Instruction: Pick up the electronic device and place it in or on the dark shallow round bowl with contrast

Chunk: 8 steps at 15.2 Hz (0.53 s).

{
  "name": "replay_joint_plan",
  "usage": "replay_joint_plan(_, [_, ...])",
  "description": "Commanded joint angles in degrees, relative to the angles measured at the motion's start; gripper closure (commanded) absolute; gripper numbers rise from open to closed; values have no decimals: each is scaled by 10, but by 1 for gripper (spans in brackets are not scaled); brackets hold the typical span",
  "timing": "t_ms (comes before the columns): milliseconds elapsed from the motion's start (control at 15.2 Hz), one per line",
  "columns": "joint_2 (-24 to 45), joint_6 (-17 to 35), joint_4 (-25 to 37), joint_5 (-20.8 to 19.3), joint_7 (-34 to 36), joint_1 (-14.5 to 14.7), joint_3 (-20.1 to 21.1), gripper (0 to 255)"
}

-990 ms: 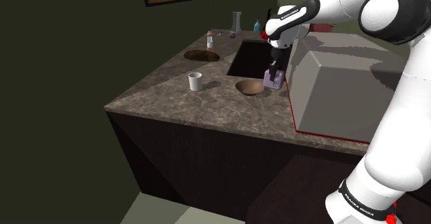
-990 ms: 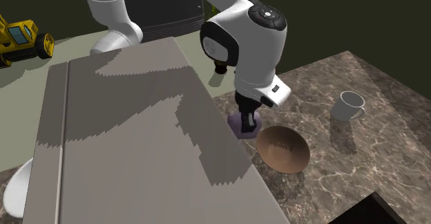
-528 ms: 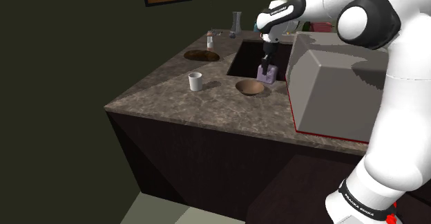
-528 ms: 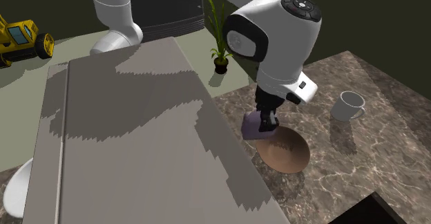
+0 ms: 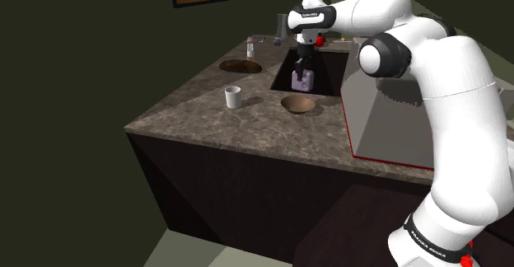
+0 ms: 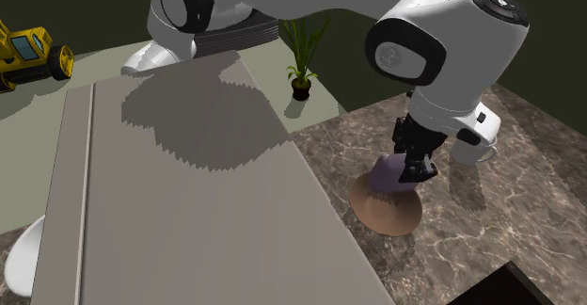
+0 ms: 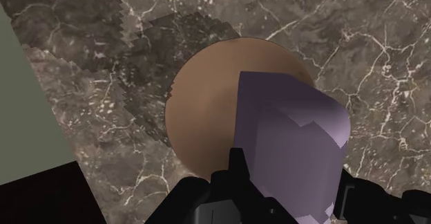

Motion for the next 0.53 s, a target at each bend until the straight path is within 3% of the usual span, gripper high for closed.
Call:
replay_joint_plan(0, [12, 4, 9, 2, 1, -1, 2, 255])
replay_joint_plan(462, [14, 57, -44, 4, -4, 5, 3, 255])
